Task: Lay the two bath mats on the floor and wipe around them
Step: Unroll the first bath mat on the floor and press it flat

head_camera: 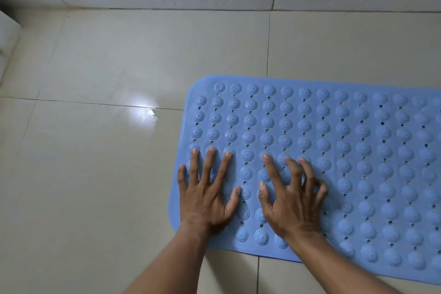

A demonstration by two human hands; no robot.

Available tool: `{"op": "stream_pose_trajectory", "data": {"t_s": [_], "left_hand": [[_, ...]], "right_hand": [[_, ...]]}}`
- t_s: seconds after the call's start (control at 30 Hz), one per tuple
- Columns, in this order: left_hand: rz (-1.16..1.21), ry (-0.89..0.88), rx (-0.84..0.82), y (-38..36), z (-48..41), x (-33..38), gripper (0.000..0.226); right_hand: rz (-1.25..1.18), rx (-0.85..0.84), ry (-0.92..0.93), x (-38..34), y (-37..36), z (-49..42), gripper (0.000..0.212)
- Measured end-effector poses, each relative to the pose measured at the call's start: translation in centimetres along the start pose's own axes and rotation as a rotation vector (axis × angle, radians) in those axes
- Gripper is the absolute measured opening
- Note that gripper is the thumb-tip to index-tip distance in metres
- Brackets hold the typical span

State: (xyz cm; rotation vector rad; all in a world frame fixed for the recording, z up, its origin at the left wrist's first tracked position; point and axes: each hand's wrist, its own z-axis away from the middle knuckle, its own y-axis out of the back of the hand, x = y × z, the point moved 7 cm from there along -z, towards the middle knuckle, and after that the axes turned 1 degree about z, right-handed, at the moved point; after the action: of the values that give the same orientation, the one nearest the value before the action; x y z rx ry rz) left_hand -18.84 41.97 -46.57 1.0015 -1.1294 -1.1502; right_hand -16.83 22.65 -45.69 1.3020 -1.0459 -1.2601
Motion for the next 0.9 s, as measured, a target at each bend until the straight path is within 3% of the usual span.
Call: {"op": "stream_pose_trajectory", "data": {"t_s": [0.17, 0.53, 0.73, 0.9], "left_hand": [[-0.026, -0.025, -0.021, 0.3, -0.8, -0.1, 0.082], [-0.04, 0.075, -0.299, 1.0, -0.6, 0.5, 0.079], [0.018, 0.23, -0.272, -0.3, 2.4, 4.4, 0.085], [0.033, 0.337, -0.378, -0.7, 6.3, 10.8, 0.097]], "right_hand": [[0.013, -0.018, 0.011, -0.1, -0.1, -0.4, 0.062], [0.008, -0.112, 0.089, 0.6, 0.5, -0.8, 0.063], [-0.057, -0.175, 0.288, 2.7, -0.6, 2.9, 0.071], [-0.069, -0.206, 0.422, 7.5, 1.6, 6.5, 0.057]]}}
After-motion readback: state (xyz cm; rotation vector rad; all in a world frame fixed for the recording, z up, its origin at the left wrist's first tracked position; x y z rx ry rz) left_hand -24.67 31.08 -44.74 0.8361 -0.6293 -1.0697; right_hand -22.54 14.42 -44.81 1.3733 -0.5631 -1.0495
